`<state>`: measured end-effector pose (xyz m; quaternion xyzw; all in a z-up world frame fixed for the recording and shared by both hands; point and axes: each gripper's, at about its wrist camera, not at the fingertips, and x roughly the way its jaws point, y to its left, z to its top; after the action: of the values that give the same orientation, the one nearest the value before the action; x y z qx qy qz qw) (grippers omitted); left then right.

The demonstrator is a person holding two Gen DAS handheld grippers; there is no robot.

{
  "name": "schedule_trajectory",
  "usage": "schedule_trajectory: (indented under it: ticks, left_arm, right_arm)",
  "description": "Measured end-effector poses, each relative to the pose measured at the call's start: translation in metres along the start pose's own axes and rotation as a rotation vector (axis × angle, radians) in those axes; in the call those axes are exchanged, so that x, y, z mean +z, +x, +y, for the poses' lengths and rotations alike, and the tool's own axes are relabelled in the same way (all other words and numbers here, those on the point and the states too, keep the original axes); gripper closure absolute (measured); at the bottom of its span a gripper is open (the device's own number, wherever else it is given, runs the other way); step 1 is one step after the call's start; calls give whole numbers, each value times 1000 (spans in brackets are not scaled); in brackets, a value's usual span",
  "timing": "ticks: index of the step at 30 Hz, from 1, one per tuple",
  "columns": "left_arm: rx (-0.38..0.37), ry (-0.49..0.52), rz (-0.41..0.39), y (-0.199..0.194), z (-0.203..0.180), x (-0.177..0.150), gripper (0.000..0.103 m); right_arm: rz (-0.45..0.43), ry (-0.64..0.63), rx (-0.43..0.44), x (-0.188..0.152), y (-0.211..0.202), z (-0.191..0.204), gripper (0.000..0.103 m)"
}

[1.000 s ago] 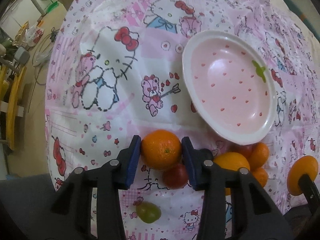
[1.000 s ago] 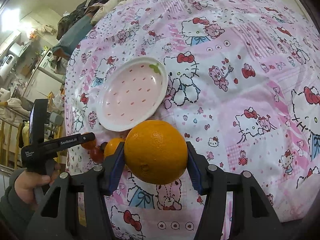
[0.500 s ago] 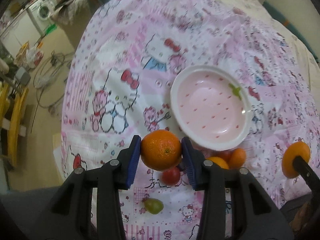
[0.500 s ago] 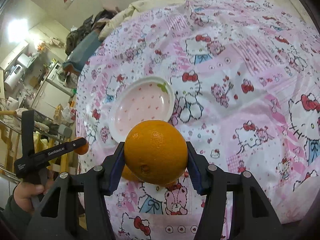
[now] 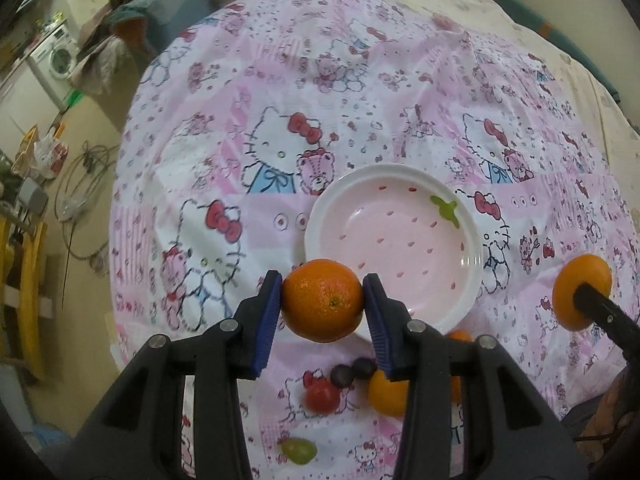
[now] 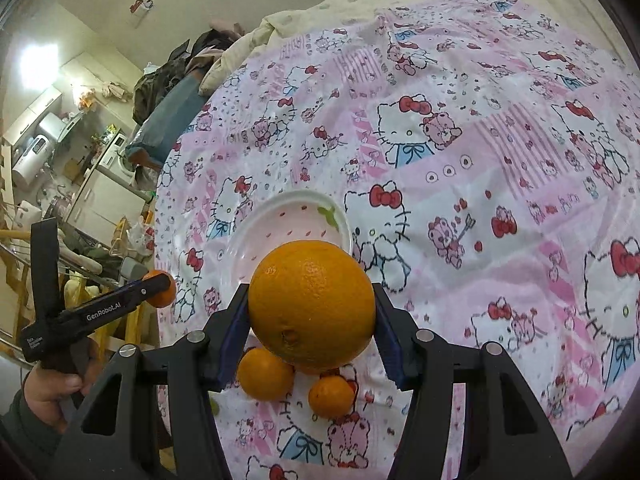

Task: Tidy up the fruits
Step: 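Lower the large orange onto the white plate and open the right gripper while the left carries the tangerine over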

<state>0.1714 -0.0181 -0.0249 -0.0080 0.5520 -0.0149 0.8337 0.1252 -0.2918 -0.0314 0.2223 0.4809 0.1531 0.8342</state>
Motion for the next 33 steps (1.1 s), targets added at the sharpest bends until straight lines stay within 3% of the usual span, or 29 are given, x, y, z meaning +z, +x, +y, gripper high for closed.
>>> schedule_trajectory:
  ticks: [13,23,33]
  left_arm:
    - [-8,84,10,40,-16,31,66]
    - [-42,35,72,67,-6,33,66]
    - [-15,-15,116,82,13,36,66]
  right_arm:
    - [66,-38,-14,45,57,-5,44]
    - [187,-59,21,56,114,-3,44]
    - [271,-137,60,63,170,27,44]
